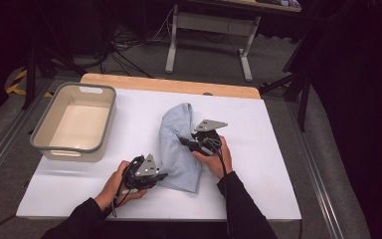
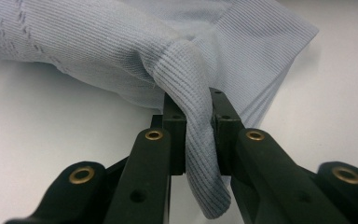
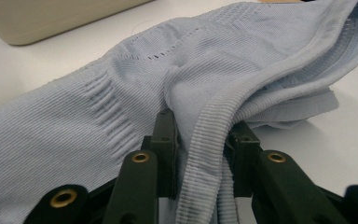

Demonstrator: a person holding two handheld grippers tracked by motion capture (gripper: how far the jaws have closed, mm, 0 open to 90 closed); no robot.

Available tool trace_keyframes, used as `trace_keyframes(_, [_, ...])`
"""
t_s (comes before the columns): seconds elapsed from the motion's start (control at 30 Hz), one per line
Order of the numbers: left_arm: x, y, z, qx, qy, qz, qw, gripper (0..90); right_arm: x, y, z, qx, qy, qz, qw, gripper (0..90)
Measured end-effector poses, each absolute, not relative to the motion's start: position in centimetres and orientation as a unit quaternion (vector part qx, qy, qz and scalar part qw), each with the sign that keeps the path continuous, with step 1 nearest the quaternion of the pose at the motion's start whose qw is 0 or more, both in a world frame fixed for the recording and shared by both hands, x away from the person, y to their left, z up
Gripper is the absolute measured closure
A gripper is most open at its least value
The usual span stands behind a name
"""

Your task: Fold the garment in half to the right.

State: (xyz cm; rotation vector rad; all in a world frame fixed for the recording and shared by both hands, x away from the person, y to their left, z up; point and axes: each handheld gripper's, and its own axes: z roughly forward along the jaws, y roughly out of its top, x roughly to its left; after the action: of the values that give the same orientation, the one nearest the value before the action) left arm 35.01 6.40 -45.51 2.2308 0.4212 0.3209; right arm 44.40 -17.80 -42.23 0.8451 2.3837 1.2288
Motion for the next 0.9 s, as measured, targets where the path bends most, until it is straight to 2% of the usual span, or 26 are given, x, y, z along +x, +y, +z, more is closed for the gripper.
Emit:
trace_keyframes(0.63, [35.1,6.9,-45.3,0.882,0.178,0.131,0.418,79.1,43.6,-17.8,-41.1,0.29,0.827,0.447,0.181,69.9])
trace_keyframes(0.73, [35.5,6.9,-45.7,0.878,0.204,0.139,0.41,67.5,43.5,-17.8,-41.0,0.288,0.826,0.449,0.182,69.9])
trace_keyframes(0.77, [35.5,6.9,-45.7,0.878,0.204,0.139,0.41,59.7,43.5,-17.8,-41.0,0.288,0.826,0.449,0.182,69.9])
trace_keyframes(0.8, [36.0,7.1,-45.8,0.873,0.22,0.135,0.415,59.7,43.5,-17.7,-41.0,0.286,0.828,0.446,0.185,70.0])
trace_keyframes(0.83, [36.3,7.3,-45.9,0.869,0.227,0.131,0.419,51.0,43.4,-17.6,-41.0,0.284,0.828,0.447,0.186,70.0])
trace_keyframes(0.87, [36.5,7.4,-45.9,0.867,0.231,0.126,0.422,49.0,43.4,-17.6,-41.0,0.283,0.828,0.447,0.187,70.0])
trace_keyframes(0.9, [36.7,7.4,-46.1,0.864,0.242,0.128,0.423,41.3,43.3,-17.6,-40.9,0.28,0.827,0.448,0.19,70.0])
